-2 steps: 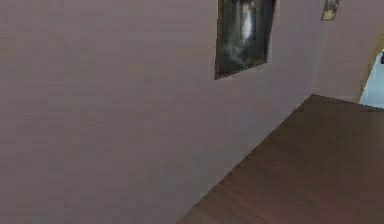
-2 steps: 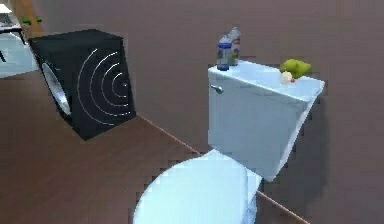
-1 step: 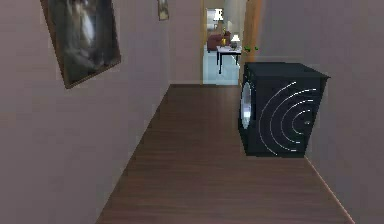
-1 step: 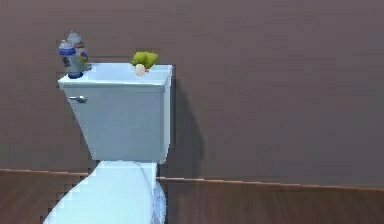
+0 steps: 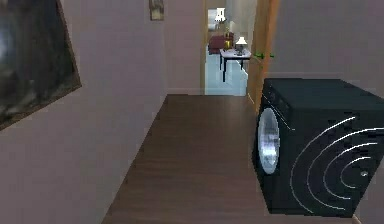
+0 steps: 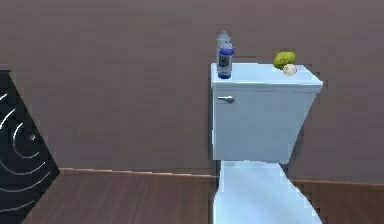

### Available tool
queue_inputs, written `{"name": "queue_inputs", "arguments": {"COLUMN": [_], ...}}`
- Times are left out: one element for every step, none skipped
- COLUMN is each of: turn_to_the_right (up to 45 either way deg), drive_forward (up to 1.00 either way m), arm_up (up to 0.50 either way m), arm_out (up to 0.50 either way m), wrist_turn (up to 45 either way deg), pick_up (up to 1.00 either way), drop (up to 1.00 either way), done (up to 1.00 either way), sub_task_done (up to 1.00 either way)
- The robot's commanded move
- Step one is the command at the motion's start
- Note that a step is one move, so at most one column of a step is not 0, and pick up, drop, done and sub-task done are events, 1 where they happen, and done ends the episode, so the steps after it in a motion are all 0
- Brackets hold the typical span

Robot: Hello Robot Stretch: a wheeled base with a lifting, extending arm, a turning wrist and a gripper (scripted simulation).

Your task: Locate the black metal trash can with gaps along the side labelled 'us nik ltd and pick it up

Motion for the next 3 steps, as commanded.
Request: {"name": "queue_inputs", "arguments": {"turn_to_the_right": [6.0,3.0,-3.0], "drive_forward": [0.0,0.0,0.0], "arm_up": [0.0,0.0,0.0], "arm_out": [0.0,0.0,0.0], "wrist_turn": [0.0,0.0,0.0], "pick_up": [0.0,0.0,0.0], "drop": [0.0,0.0,0.0], "done": [0.0,0.0,0.0], "sub_task_done": [0.0,0.0,0.0]}}
